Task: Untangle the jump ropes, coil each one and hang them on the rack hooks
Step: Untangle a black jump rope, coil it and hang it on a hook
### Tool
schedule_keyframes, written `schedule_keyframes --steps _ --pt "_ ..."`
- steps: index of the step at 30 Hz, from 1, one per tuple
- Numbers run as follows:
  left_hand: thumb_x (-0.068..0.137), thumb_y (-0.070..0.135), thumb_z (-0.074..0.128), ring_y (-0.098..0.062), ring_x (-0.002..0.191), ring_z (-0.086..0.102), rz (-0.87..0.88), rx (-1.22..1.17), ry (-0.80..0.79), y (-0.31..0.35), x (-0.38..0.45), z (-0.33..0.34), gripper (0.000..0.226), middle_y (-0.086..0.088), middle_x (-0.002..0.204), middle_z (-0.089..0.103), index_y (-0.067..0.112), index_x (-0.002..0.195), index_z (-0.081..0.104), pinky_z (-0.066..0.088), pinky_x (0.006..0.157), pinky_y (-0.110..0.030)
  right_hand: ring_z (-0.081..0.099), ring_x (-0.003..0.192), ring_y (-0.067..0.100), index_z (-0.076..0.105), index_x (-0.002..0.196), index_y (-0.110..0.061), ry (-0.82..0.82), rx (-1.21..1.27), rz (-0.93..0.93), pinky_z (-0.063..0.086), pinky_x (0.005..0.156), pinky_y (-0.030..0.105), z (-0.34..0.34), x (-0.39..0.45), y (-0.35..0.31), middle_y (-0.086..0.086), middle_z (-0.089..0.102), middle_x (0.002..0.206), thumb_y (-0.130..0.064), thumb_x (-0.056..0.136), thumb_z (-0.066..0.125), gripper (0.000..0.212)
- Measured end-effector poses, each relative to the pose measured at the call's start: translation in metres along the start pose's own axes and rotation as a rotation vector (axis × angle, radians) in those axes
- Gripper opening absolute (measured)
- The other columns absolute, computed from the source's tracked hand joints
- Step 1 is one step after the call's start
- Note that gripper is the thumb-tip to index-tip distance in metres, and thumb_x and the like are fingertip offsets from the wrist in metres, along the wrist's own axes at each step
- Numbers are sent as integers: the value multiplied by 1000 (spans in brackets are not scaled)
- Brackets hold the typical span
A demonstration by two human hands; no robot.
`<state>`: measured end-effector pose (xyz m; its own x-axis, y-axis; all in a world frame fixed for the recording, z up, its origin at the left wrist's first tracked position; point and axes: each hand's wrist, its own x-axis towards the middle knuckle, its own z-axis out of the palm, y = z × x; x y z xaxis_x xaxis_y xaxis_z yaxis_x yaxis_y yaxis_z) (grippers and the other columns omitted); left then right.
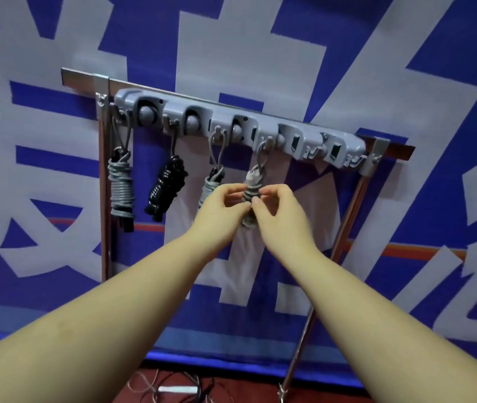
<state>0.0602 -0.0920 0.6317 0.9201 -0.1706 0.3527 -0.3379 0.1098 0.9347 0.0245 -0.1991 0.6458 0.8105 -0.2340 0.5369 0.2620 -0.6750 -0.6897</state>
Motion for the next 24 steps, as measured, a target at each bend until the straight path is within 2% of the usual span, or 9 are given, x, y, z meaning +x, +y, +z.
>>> schedule_keyframes --steps 2,7,8,11,14,15,17,20,24 --pt "90 7 56 -9 107 58 -38 65 -12 -14 -20 -4 31 2 114 61 16 119 55 50 84 -19 56 95 10 51 102 -25 -69 4 17 47 79 27 13 -24 5 -5 59 107 -27 93 51 9" --pt "90 8 56 -9 102 56 -224 182 42 -91 -96 -26 24 2 113 60 15 114 56 45 64 -4 57 84 10 50 96 -26 -208 89 222 42 72 23 66 -112 49 -7 60 95 -23 92 53 6" --pt "90 7 56 -8 103 54 -258 210 57 -110 -113 -32 25 3 112 58 15 114 57 43 64 -3 56 84 10 51 96 -25 -231 109 270 43 74 24 78 -133 61 -6 59 93 -22 92 54 6" --pt "90 3 55 -7 102 53 -381 262 80 -166 -166 -50 29 2 114 58 10 118 57 38 78 -7 55 83 12 54 98 -19 -294 146 395 44 77 24 115 -198 99 -4 58 90 -18 91 55 8" --pt "91 1 53 -3 83 55 -519 230 100 -217 -219 -64 26 5 102 59 10 115 57 39 66 1 58 81 16 53 93 -21 -327 167 536 45 76 26 145 -264 134 -10 57 80 -13 90 55 8" --pt "91 1 54 -2 82 55 -565 224 103 -233 -235 -68 24 7 99 59 12 112 57 40 65 1 59 81 16 53 91 -21 -341 164 586 45 76 26 152 -285 145 -12 57 79 -13 90 55 8" --pt "91 4 55 -6 87 56 -660 240 94 -266 -263 -76 20 9 99 60 17 106 57 41 69 -3 58 84 15 55 94 -19 -422 136 671 42 75 22 166 -317 168 -9 60 83 -16 91 55 4" --pt "89 7 59 -12 94 56 -819 283 77 -307 -277 -84 19 -1 107 63 17 105 55 40 78 -17 58 90 16 57 103 -15 -561 4 749 40 74 22 188 -329 199 -4 61 94 -27 92 54 16" --pt "90 5 56 -15 95 56 -880 228 80 -356 -252 -85 20 -3 108 61 17 106 55 41 84 -23 60 99 20 57 105 -16 -631 -77 807 42 79 26 224 -325 238 0 65 106 -31 91 54 21"
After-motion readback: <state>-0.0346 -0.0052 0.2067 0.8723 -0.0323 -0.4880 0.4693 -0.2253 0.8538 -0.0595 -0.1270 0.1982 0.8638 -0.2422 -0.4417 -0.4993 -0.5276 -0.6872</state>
